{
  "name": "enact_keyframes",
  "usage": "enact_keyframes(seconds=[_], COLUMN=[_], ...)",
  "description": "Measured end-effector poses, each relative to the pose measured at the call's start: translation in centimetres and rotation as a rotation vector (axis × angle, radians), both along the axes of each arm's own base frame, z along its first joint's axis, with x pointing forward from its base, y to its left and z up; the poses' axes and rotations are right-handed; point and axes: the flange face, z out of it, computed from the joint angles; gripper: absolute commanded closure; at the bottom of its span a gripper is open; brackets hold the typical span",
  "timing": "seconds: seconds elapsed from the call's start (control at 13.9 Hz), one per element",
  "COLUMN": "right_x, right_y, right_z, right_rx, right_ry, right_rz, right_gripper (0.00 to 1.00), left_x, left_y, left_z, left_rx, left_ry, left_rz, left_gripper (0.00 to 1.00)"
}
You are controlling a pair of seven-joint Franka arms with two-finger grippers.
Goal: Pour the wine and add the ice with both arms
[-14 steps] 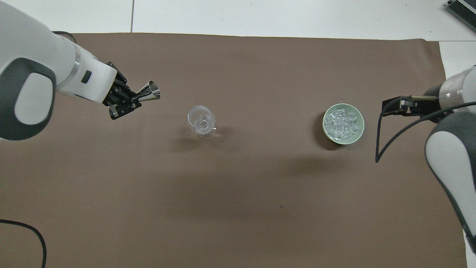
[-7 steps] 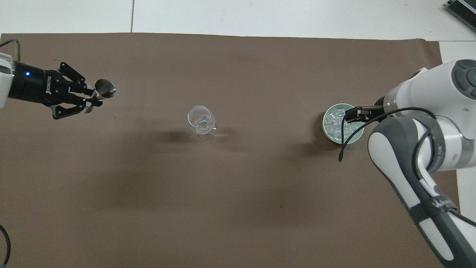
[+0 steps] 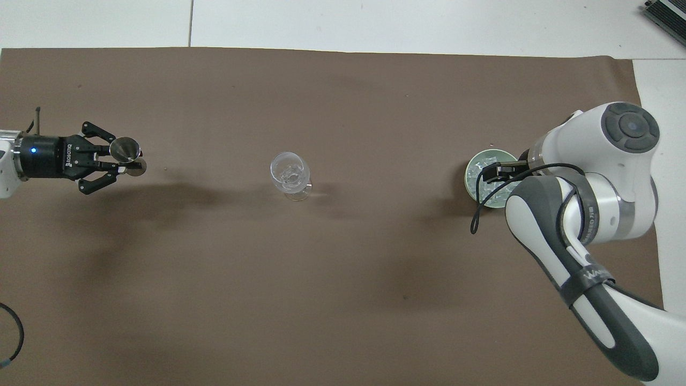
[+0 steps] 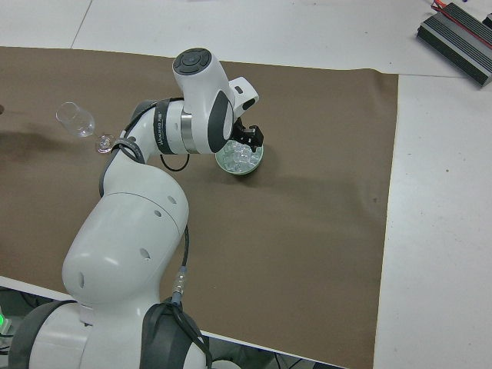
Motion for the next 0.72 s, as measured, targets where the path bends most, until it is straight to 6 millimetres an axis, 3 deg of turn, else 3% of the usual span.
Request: enact_keyframes(seconds=[0.22, 0.43, 0.58, 0.72], right_x=[0.3, 0.4, 0.5, 0.6], right_y=[0.1, 2.0, 2.6, 2.5], right_z=[-1.2, -2.4, -3.0, -3.5], right_rx=[-0.02, -0.044, -0.077, -0.101], right_ry=[-0.01, -0.013, -0.025, -0.032], right_rz=[0.022, 0.076, 0.116, 0.137], right_gripper=[0.0, 0.03, 0.09, 0.17], left_x=[-1.6, -3.6, -4.1, -4.1], left_y=[3.9, 8.0, 8.1, 7.4], left_z=[-3.7, -8.1, -11.0, -12.5], left_rx=[-0.11, -0.222, -0.279, -0.308], left_ry=[-0.009, 0.021, 0.013, 0.021], left_rz=[0.037, 0.093, 0.11, 0.109], left_gripper=[1.0, 1.0, 1.0, 1.0])
